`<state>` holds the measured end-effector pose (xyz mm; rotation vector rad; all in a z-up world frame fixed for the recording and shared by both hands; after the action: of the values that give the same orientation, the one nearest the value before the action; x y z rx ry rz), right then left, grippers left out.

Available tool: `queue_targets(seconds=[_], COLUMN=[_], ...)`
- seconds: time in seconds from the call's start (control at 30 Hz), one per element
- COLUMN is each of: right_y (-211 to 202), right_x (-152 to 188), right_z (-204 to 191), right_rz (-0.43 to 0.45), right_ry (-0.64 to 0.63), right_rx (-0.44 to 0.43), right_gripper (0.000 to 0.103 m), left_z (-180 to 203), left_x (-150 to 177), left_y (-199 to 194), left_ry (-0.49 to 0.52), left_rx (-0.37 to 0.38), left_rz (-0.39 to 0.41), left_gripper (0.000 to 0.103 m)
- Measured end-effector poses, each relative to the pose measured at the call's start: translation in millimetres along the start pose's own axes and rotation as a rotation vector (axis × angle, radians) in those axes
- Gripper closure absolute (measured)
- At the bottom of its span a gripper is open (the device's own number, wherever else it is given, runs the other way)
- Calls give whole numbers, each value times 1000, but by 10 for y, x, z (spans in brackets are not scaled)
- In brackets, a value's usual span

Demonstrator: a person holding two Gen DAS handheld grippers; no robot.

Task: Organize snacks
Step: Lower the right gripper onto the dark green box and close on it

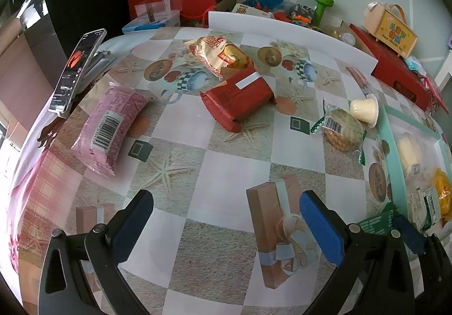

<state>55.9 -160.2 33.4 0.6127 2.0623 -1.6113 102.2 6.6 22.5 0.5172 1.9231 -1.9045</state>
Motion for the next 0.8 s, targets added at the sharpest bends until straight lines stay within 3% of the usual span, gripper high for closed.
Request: queue_targets(seconds=[0.23, 0.4, 0.53, 0.8], right_y=[-10, -28, 70, 105], right_x=[-8, -36, -2, 21], right_z=[-19, 68, 74, 15], right_rz=[6, 14, -36, -49], right_ry=[16, 23, 32, 4], right_rx=[-55, 3, -20, -12], right_gripper=[25, 28, 29, 29], left_z=[-78, -167, -212, -453], left_x=[0, 2, 2, -7], left_y=[5, 1, 10, -38], left_ry=[-22, -46, -60, -145], left_rx=[-14, -27, -34, -73], left_rz=[0, 2, 1, 26], left_gripper=[0, 0, 0, 0])
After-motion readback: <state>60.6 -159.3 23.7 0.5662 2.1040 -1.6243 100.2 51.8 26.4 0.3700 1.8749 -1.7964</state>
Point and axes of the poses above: each gripper's, at about its wrist camera, not at the fingertips, and y roughly the way its jaws point, z to its right, x to its underside, the point moved 1 cm from there along y, roughly the way its jaws point, and after that the axes turned 5 degrees about y, right-handed, at the moved point
